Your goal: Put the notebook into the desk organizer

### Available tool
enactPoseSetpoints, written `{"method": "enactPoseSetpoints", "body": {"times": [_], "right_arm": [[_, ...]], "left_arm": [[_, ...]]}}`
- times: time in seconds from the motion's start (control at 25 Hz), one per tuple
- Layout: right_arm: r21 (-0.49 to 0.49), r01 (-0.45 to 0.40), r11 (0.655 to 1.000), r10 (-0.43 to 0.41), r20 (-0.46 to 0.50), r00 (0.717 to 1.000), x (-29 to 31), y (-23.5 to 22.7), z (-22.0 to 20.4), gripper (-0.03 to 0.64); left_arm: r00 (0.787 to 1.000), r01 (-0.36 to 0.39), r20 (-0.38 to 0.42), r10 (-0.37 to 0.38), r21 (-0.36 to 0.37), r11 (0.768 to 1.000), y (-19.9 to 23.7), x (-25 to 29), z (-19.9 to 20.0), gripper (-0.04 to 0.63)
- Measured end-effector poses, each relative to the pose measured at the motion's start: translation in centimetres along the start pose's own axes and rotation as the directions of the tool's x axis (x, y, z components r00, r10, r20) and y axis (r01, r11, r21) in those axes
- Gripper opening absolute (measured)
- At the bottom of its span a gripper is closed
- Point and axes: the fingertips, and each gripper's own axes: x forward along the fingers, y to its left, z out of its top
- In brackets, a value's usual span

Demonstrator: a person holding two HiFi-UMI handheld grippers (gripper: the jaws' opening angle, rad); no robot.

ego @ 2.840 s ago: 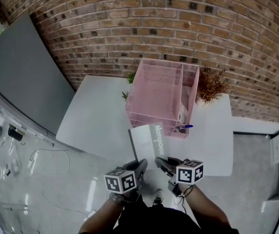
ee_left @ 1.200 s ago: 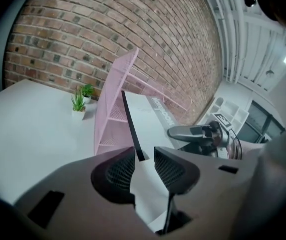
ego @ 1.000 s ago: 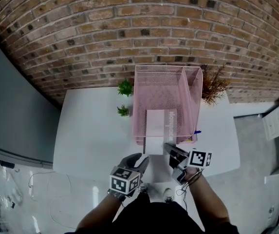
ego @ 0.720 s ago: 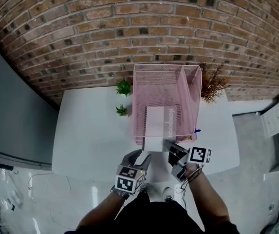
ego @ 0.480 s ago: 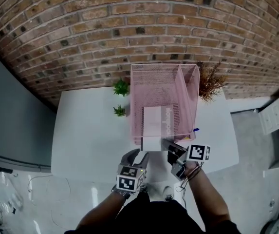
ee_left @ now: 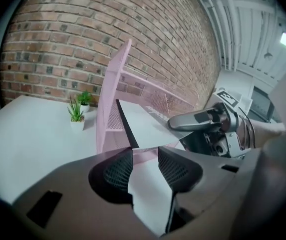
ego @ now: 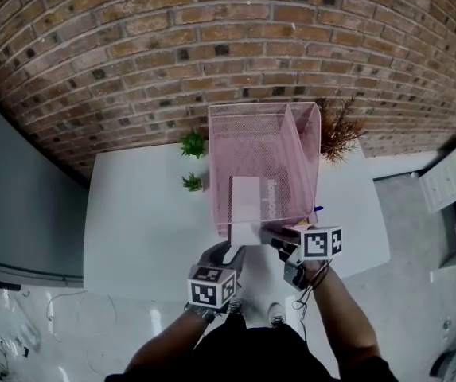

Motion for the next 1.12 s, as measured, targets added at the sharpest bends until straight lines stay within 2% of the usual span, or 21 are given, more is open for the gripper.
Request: {"method": "enactPoseSetpoints", "body": {"times": [0.12,0.28,0.52,0.68,0.76,0.88,1.0,1.12], "right_arm": [[-0.060,0.016,0.998,-0.018,-0.030,0.999,-0.3,0.2,-0.3,0.162],[-0.146,0.056,0.988,-0.066,-0.067,0.996,-0.7,-0.2,-0.9,0.195],[-0.196,0.081,0.977,-0.098,-0.076,0.992,-1.6,-0.4,-1.9,0.213],[-0.282,0.121,0.952,-0.142,-0.056,0.988,-2.3,-0.5,-2.7,0.218],[-0.326,0.151,0.933,-0.168,-0.024,0.986,-2.6,-0.5,-2.9,0.204],[-0.371,0.213,0.904,-0.220,0.023,0.975,-3.2,-0.9,-2.9,0.107],[-0.398,0.246,0.884,-0.246,0.052,0.968,-3.6,-1.1,-3.1,0.092],[-0.393,0.249,0.885,-0.240,0.073,0.968,-3.9,-0.9,-3.2,0.068]], "left_arm": [[1.000,0.008,-0.005,-0.008,-0.033,0.999,0.0,0.2,0.1,0.158],[1.000,0.012,-0.005,-0.012,-0.035,0.999,0.1,0.7,0.4,0.156],[1.000,0.015,-0.016,-0.015,-0.045,0.999,0.0,1.5,1.0,0.143],[1.000,0.016,-0.013,-0.017,-0.057,0.998,0.2,1.4,1.1,0.137],[1.000,0.018,-0.015,-0.019,-0.055,0.998,0.1,1.4,1.0,0.137],[0.999,0.025,-0.021,-0.026,-0.043,0.999,-0.1,1.4,0.8,0.137],[0.999,0.035,-0.022,-0.035,-0.022,0.999,-0.5,1.4,0.8,0.137],[0.999,0.042,-0.022,-0.043,-0.012,0.999,-0.7,1.3,0.6,0.137]]}}
